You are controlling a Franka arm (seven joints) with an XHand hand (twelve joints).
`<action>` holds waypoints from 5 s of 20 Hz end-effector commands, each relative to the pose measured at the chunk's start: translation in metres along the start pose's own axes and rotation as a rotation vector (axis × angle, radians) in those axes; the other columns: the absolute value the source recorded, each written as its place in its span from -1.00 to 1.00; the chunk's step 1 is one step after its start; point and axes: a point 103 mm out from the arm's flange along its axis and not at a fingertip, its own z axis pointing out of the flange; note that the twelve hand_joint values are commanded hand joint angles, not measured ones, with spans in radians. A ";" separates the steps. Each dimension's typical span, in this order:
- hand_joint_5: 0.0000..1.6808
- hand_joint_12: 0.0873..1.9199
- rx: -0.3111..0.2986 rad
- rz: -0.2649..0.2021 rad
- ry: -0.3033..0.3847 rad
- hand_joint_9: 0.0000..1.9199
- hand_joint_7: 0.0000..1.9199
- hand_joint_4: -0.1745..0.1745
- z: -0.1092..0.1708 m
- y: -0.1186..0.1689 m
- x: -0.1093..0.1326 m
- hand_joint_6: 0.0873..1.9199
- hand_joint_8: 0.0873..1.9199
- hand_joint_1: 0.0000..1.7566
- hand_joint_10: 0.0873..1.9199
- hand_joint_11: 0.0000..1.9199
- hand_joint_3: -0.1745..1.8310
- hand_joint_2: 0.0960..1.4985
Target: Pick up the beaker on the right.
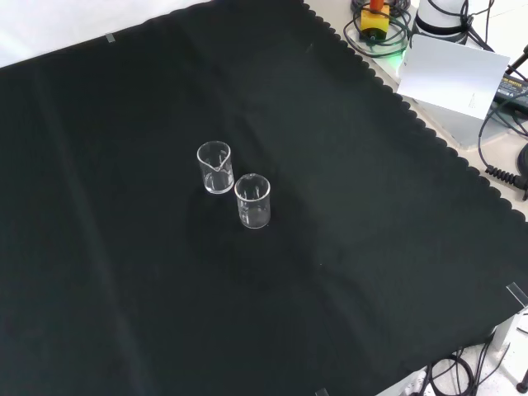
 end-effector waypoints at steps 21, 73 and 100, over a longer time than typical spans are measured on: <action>-0.63 0.40 0.133 0.028 0.200 -0.78 -0.94 -0.19 0.145 0.115 -0.023 -1.00 -0.53 -0.28 -0.34 -1.00 -0.94 0.44; -0.70 0.34 0.303 -0.213 0.498 -0.78 -0.90 -0.21 0.354 0.179 -0.007 -1.00 -0.42 -0.15 -0.36 -1.00 -1.00 0.08; -0.57 0.36 0.203 -0.313 0.613 -0.70 -0.82 -0.18 0.380 0.200 0.004 -1.00 -0.38 -0.05 -0.36 -1.00 -1.00 0.09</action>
